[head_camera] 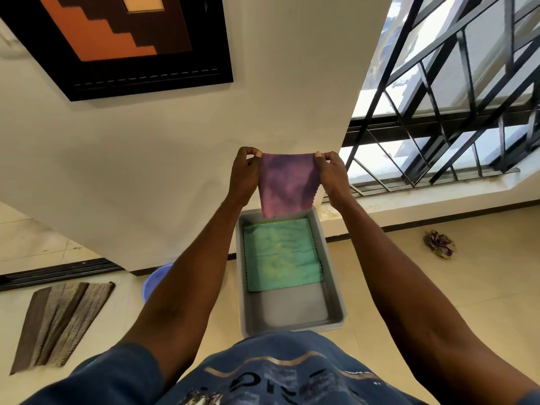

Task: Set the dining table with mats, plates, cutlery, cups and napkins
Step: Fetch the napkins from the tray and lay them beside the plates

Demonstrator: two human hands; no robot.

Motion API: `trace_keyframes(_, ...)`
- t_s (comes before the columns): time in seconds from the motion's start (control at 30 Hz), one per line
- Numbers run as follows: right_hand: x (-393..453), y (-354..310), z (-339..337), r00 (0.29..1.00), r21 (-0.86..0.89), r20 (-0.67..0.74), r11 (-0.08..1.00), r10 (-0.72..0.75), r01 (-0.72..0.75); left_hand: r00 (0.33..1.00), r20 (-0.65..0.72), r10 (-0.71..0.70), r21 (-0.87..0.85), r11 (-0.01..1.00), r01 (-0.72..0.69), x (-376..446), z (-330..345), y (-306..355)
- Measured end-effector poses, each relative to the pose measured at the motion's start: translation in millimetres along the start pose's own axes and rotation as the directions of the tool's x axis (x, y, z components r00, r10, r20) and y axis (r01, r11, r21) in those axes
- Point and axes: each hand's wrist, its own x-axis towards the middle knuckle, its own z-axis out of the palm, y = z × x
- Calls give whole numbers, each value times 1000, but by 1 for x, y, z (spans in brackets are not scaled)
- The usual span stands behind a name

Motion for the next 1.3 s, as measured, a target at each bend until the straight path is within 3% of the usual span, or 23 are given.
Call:
trace_keyframes(0.1,-8,13,8,997,71,-24,995,73,-71,985,-10,-173,-38,984,173,-9,2,-5)
trace_keyframes(0.2,-18,31,14,979,237,-29,953,202,-190,901,212,-379,-192,888,418,-25,-4,-17)
trace_keyframes(0.3,-24,49,12,939,396,7,862,344,-318,816,442,-374,-278,807,521,-41,-16,-40)
trace_keyframes(0.4,-32,57,4,899,491,171,756,403,-433,732,568,-376,-208,795,570,-50,-18,-56)
trace_keyframes(0.47,-38,61,-4,875,540,305,689,375,-484,706,590,-391,-145,809,570,-52,-15,-61)
trace_keyframes(0.63,-57,84,-23,800,550,519,599,300,-582,730,514,-451,-137,797,589,-51,-3,-58)
trace_keyframes(0.73,-70,108,-26,791,696,541,375,286,-612,721,480,-499,-134,771,623,-53,7,-61)
trace_keyframes(0.8,-80,120,-24,791,730,561,303,247,-612,703,496,-510,-176,733,657,-56,16,-63)
trace_keyframes(0.93,-94,131,-25,811,741,529,330,252,-586,671,528,-520,-226,676,701,-62,40,-69)
trace_keyframes(1.0,-93,129,-35,815,744,479,342,325,-574,649,544,-532,-176,683,708,-64,50,-69)
trace_keyframes(1.2,-95,132,-77,856,597,207,632,474,-494,601,613,-513,66,791,608,-51,75,-80)
trace_keyframes(1.3,-112,139,-83,836,573,102,655,538,-492,607,585,-537,97,790,606,-51,94,-85)
